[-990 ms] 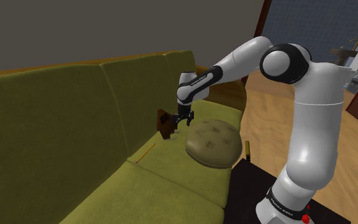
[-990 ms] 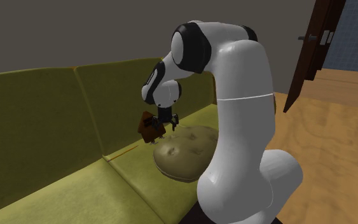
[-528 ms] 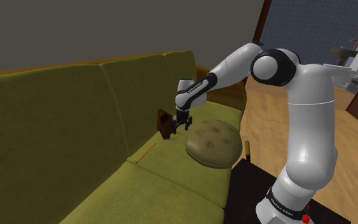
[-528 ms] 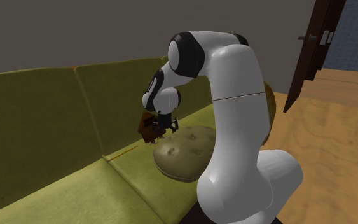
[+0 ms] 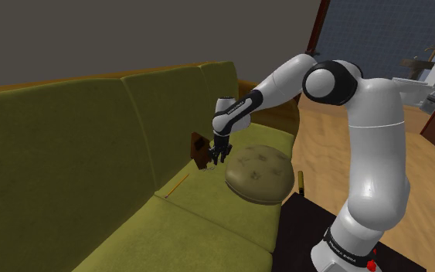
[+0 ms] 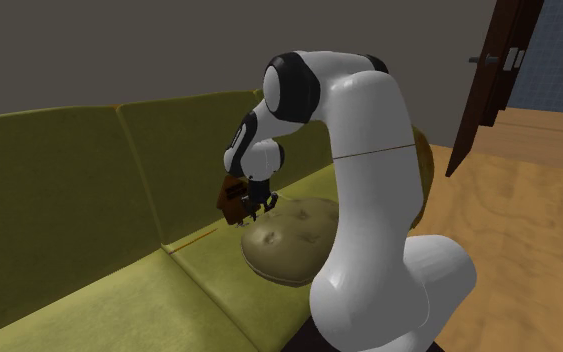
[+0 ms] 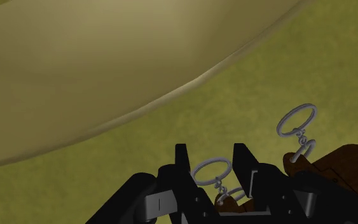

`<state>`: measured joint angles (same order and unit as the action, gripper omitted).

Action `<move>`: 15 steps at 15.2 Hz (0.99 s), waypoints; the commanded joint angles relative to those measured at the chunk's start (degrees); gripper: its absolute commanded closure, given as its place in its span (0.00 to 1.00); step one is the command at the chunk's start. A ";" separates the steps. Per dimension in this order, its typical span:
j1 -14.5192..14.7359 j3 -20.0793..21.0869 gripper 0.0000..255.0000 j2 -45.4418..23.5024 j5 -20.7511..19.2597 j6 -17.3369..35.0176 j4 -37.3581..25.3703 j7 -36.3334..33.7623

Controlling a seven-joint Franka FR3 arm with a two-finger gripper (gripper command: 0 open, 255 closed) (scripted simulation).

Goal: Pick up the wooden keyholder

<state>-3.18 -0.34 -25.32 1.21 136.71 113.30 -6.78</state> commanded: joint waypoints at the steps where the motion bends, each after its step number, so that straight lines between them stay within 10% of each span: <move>1: 0.00 0.00 1.00 -0.02 0.00 0.02 0.00 0.00; 15: 0.05 -0.07 1.00 5.60 -0.14 -6.70 -1.10 -0.16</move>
<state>-3.19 -0.45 -19.93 1.07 130.77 112.84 -6.86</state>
